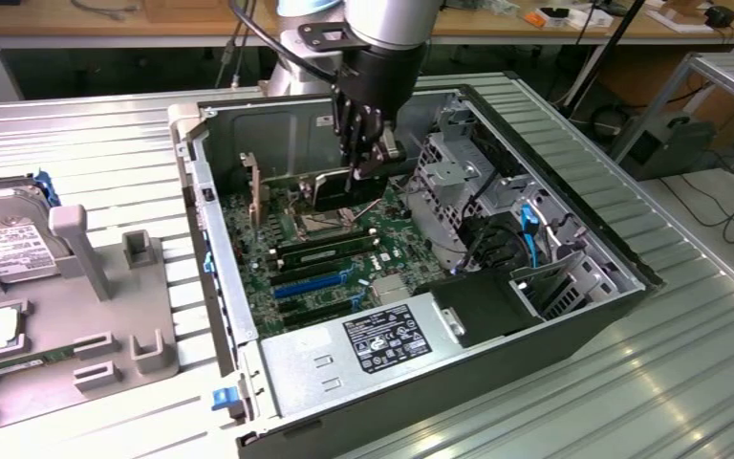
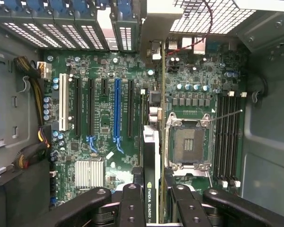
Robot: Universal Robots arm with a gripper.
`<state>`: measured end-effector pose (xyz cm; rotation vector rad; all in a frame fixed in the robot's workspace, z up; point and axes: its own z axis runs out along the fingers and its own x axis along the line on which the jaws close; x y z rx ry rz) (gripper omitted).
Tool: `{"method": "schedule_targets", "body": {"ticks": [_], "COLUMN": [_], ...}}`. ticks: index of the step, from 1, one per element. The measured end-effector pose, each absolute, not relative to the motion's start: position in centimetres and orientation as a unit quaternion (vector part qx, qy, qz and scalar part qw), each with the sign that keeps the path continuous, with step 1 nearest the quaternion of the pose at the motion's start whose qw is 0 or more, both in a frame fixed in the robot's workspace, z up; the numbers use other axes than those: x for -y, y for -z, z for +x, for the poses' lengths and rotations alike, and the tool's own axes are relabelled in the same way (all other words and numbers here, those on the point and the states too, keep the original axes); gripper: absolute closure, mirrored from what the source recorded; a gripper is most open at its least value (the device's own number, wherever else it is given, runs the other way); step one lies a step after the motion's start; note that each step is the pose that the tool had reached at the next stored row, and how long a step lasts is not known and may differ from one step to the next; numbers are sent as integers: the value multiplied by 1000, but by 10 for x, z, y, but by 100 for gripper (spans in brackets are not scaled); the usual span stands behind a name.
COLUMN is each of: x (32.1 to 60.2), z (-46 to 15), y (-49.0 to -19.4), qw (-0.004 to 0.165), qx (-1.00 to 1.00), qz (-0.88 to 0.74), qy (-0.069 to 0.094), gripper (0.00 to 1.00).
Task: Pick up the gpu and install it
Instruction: 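Insert the gpu into the slot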
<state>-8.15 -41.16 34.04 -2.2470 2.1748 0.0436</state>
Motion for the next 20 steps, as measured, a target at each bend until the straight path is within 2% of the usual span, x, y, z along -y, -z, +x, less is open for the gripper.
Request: {"method": "schedule_targets", "body": {"ticks": [20], "x": [412], "z": [-82], "y": [-319], "qw": [9], "qx": [-695], "qz": [-718], "qy": [-13], "gripper": [73]}}
